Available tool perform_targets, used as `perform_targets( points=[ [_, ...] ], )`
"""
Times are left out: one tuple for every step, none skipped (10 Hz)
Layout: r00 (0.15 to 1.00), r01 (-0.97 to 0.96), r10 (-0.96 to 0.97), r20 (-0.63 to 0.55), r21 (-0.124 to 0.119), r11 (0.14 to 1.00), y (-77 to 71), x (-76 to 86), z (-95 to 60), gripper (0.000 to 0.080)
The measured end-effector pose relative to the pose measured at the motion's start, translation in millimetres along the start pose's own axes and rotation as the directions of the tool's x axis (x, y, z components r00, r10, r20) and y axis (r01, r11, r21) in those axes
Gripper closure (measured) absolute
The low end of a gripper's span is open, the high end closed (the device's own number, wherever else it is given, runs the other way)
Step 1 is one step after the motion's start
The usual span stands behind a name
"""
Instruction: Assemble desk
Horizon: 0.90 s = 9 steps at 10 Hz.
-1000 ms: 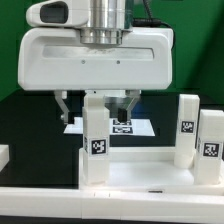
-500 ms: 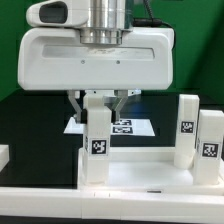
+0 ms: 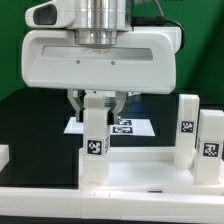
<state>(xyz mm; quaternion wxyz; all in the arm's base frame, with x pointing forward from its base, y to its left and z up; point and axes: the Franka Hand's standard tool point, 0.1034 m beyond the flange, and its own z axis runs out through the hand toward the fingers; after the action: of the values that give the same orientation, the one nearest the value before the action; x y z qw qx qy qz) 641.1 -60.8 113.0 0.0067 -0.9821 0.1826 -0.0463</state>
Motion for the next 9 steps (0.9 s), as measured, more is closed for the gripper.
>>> perform_targets(
  points=[
    [0.995,-0.102,0.102,0.000,0.000,0.995,-0.8,-0.4,0.3,0.0509],
    [0.975,-0.221,0.221,0.000,-0.001,0.975,-1.7,-0.7,0.6,0.0509],
    [0.952,-0.307,0.307,0.001,-0.001,0.952,-1.8,-0.7,0.5,0.0509],
    [0.921,-0.390,0.390,0.003,0.001,0.921,-2.0,-0.9,0.8,0.0509],
    [0.878,-0.478,0.478,0.004,0.003,0.878,-1.9,-0.8,1.0,0.0509],
    [0.834,-0.551,0.551,0.003,0.004,0.834,-2.5,-0.7,1.1,0.0509],
    [0.794,-0.608,0.608,0.003,0.004,0.794,-2.7,-0.7,1.1,0.0509],
    [0.737,-0.676,0.676,0.004,0.004,0.737,-2.8,-0.6,1.1,0.0509],
    [0.688,-0.726,0.726,0.006,0.005,0.688,-3.0,-0.7,1.2,0.0509]
  ],
)
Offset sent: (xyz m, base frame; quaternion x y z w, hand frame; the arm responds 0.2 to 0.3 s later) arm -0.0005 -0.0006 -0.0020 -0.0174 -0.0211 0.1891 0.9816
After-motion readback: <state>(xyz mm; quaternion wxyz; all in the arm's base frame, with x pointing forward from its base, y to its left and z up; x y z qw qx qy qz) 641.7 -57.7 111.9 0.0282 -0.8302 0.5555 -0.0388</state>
